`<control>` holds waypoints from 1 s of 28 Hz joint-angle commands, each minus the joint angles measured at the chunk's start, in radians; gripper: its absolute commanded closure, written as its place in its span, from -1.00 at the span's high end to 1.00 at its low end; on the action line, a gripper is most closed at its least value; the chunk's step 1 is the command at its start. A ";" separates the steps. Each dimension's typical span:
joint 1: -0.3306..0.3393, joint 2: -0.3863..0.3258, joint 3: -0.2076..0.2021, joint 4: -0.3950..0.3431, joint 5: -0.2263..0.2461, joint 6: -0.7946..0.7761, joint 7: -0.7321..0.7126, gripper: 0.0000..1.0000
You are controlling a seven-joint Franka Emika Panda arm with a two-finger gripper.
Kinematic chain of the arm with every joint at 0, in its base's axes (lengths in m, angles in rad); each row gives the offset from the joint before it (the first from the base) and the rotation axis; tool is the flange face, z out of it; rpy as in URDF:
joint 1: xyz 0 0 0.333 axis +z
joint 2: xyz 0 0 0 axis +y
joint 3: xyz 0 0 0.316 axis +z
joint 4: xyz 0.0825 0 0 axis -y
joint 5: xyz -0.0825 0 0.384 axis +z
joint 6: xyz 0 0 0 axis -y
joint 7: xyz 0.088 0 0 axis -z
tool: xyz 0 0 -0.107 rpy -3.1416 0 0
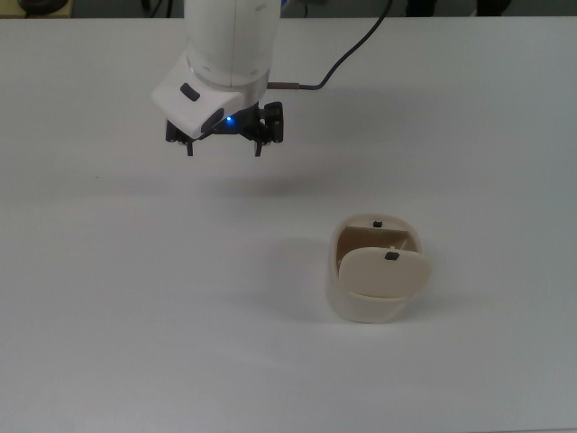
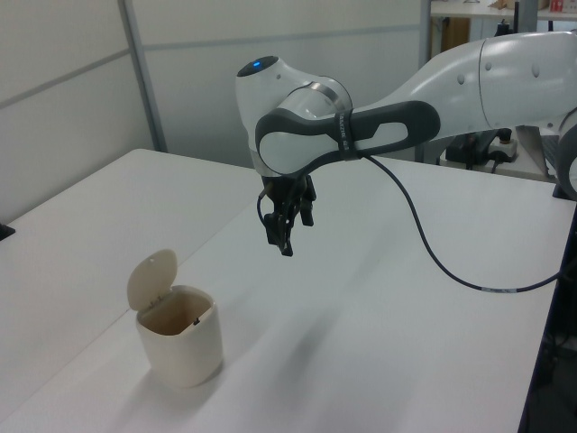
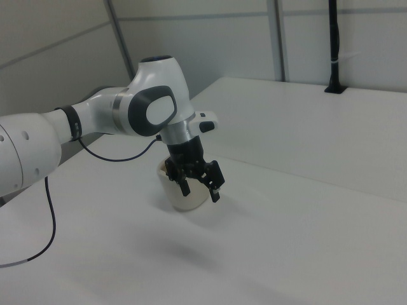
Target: Close the trash can
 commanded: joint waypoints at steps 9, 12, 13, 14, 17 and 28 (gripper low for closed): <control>-0.007 -0.009 -0.008 0.005 0.008 -0.027 0.000 0.59; -0.007 -0.011 -0.008 0.005 0.009 -0.027 0.002 -0.08; -0.007 -0.011 -0.009 0.005 0.011 -0.027 0.005 -0.27; -0.008 -0.011 -0.009 0.005 0.012 -0.027 0.006 -0.43; -0.014 -0.012 -0.009 0.005 0.017 -0.027 0.002 -0.94; -0.016 -0.012 -0.008 0.005 0.021 -0.027 0.003 -1.00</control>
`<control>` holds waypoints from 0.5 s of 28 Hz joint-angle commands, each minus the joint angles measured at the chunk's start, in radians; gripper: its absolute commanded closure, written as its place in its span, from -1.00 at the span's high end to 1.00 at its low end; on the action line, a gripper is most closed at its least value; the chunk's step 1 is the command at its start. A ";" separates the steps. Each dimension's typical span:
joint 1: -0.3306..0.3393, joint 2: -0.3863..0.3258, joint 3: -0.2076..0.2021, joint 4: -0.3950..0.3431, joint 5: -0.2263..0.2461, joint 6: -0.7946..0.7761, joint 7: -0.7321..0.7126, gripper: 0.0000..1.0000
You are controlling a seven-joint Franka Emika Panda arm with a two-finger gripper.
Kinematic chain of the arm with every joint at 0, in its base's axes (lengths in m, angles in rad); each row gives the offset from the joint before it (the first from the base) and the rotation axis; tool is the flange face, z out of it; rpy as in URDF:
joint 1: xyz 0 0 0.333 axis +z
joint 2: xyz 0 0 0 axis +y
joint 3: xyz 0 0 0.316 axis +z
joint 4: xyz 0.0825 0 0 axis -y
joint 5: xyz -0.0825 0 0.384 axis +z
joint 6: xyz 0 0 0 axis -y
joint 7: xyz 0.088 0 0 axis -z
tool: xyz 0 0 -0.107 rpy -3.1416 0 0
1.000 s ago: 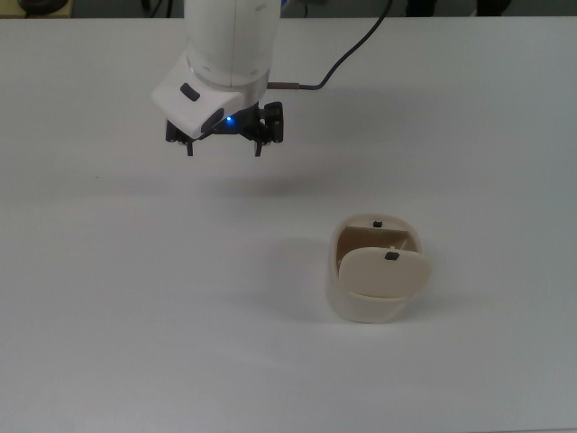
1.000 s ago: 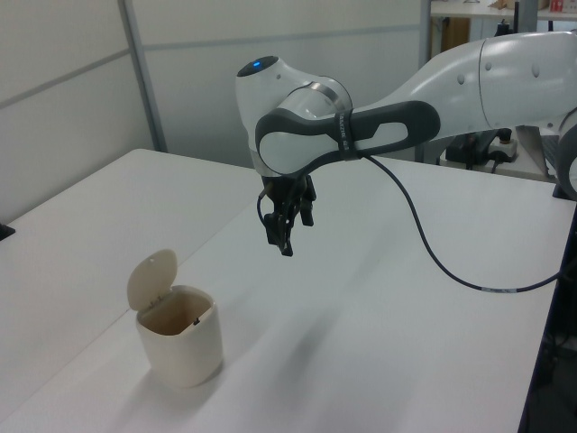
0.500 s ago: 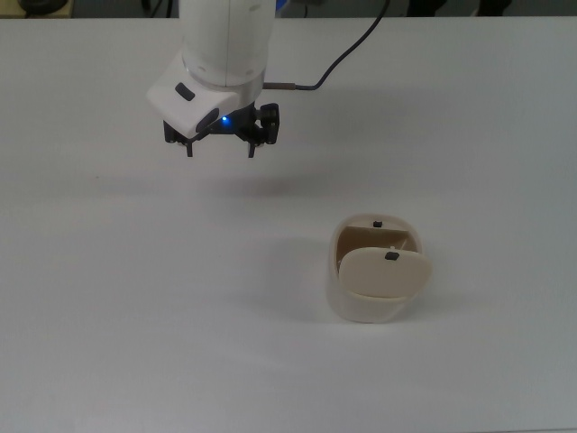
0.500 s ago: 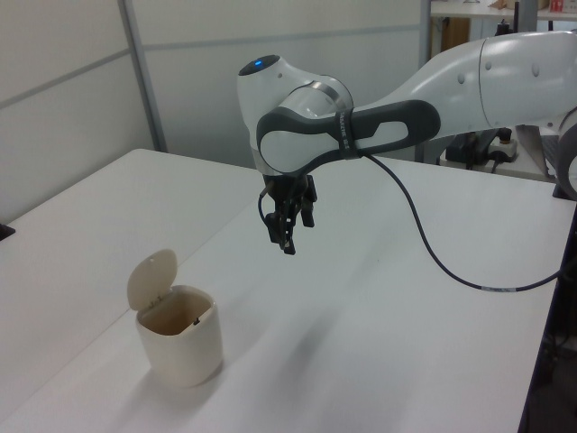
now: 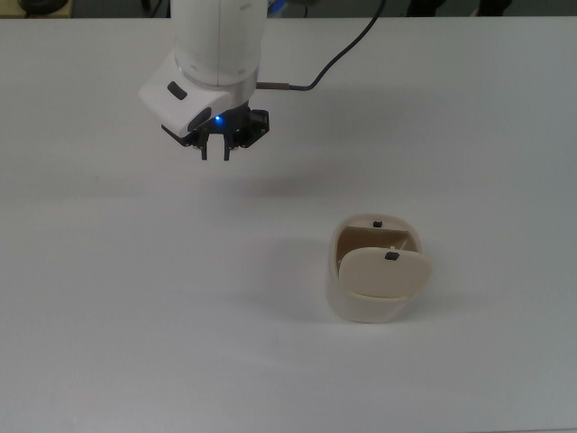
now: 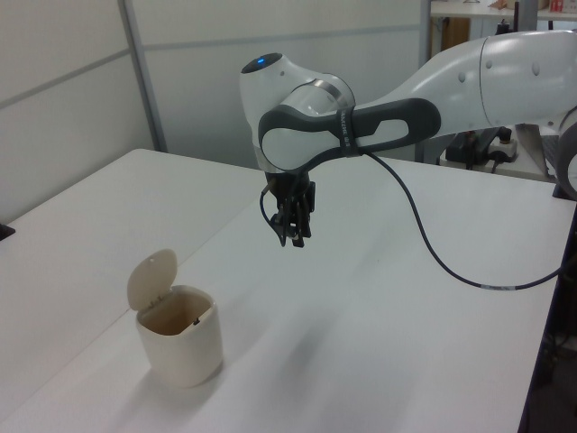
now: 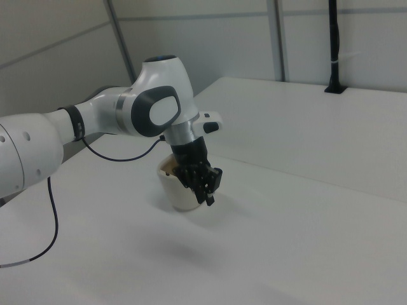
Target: Close the trash can
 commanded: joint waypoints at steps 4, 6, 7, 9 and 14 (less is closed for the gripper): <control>0.000 -0.011 -0.005 0.003 0.021 -0.029 0.000 -1.00; 0.000 -0.011 -0.005 0.003 0.024 -0.029 -0.001 -1.00; 0.000 -0.010 -0.005 0.003 0.024 -0.027 -0.001 -1.00; 0.000 -0.010 -0.005 0.003 0.024 -0.029 -0.001 -1.00; 0.000 -0.010 -0.005 0.003 0.028 -0.027 0.001 -1.00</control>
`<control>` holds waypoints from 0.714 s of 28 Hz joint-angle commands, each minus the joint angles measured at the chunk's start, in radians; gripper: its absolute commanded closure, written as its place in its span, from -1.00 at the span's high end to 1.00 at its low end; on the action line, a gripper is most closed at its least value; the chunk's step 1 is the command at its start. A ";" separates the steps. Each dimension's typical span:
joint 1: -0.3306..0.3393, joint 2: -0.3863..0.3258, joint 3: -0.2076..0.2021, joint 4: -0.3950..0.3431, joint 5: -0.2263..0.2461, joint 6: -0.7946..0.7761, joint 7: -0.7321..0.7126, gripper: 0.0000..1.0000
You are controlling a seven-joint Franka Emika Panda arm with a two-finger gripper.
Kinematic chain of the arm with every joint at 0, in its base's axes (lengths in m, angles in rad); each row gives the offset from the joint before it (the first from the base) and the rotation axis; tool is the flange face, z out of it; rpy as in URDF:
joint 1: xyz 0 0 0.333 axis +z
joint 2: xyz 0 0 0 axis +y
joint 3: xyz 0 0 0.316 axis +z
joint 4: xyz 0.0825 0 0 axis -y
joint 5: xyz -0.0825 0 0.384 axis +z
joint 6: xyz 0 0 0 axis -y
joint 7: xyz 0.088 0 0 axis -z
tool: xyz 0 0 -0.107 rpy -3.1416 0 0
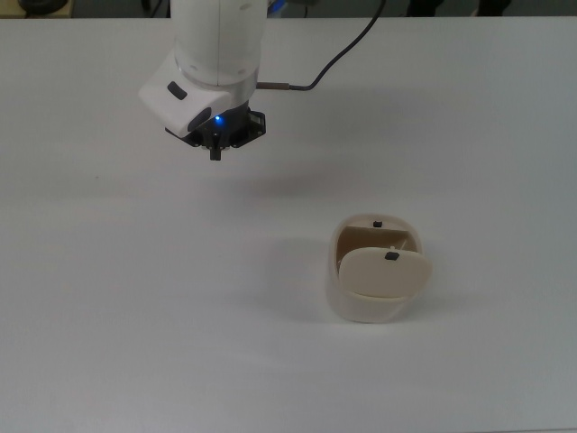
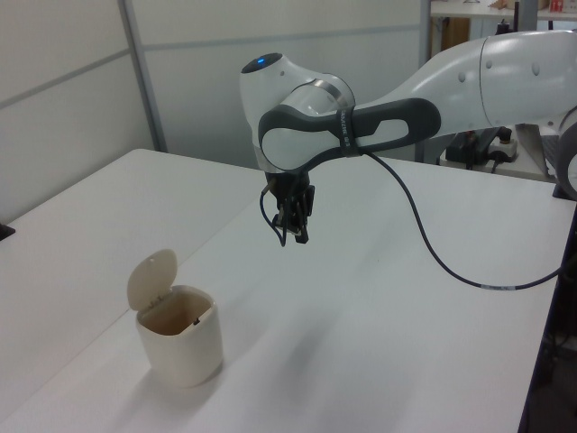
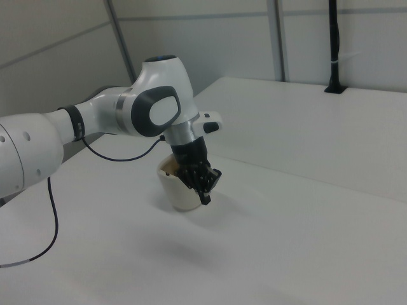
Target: Close the trash can
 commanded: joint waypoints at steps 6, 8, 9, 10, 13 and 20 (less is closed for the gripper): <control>0.000 -0.010 -0.003 0.005 0.031 -0.023 0.006 -1.00; 0.000 -0.008 -0.003 0.019 0.049 -0.018 0.001 -1.00; -0.001 -0.007 -0.003 0.023 0.057 -0.015 -0.004 -1.00; -0.004 -0.007 -0.005 0.025 0.066 -0.010 -0.010 -1.00; -0.010 -0.008 -0.005 0.043 0.092 0.016 -0.027 -1.00; -0.009 -0.008 0.001 0.105 0.190 0.153 -0.016 -1.00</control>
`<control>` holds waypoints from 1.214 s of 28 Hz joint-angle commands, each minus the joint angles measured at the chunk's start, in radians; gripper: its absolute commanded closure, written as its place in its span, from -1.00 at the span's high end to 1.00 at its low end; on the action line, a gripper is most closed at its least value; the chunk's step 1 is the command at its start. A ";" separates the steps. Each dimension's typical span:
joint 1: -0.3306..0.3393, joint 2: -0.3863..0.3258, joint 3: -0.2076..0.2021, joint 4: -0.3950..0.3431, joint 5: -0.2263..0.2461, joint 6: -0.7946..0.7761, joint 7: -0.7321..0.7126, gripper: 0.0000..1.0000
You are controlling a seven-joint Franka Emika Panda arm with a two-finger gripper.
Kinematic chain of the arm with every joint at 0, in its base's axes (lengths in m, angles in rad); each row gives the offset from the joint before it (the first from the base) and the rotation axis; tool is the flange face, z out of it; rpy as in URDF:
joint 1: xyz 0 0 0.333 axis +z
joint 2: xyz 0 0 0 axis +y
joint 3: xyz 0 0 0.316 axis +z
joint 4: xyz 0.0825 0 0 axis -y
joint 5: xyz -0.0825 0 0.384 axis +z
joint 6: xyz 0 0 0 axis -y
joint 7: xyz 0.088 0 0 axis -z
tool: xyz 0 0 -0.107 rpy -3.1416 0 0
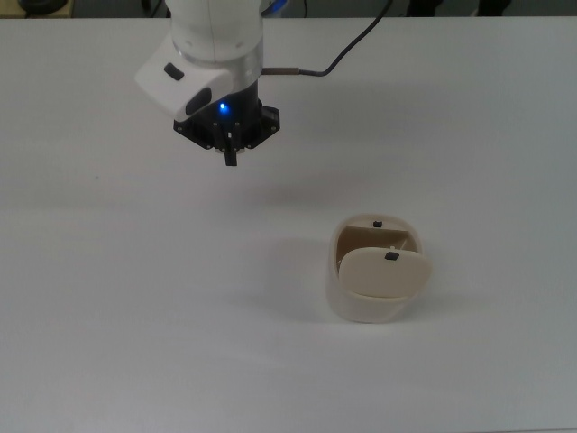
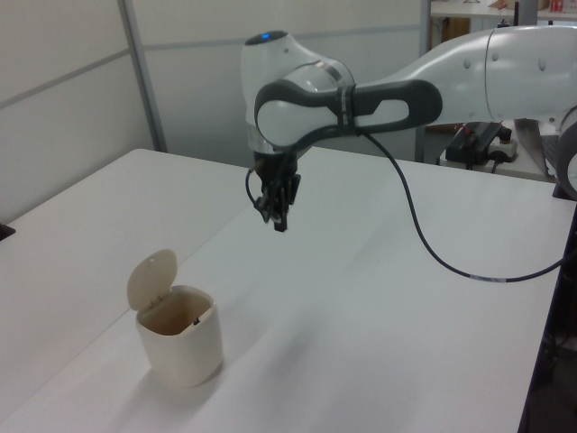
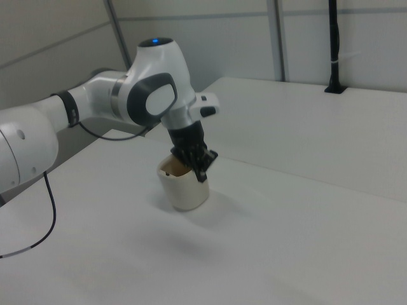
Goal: Close the trash can
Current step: 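Move the closed gripper over the open lid of the cream trash can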
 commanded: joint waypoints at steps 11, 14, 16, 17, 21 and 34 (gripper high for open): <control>0.038 0.035 0.018 0.017 0.133 0.507 0.070 -0.99; 0.044 0.039 0.038 0.017 0.133 0.555 0.067 -0.99; 0.044 0.040 0.058 0.016 0.133 0.583 0.061 -0.99; 0.044 0.051 0.072 0.016 0.135 0.610 0.064 -0.99; 0.044 0.071 0.104 0.016 0.133 0.663 0.067 -0.99; 0.068 0.140 0.158 0.009 0.107 0.695 0.067 -1.00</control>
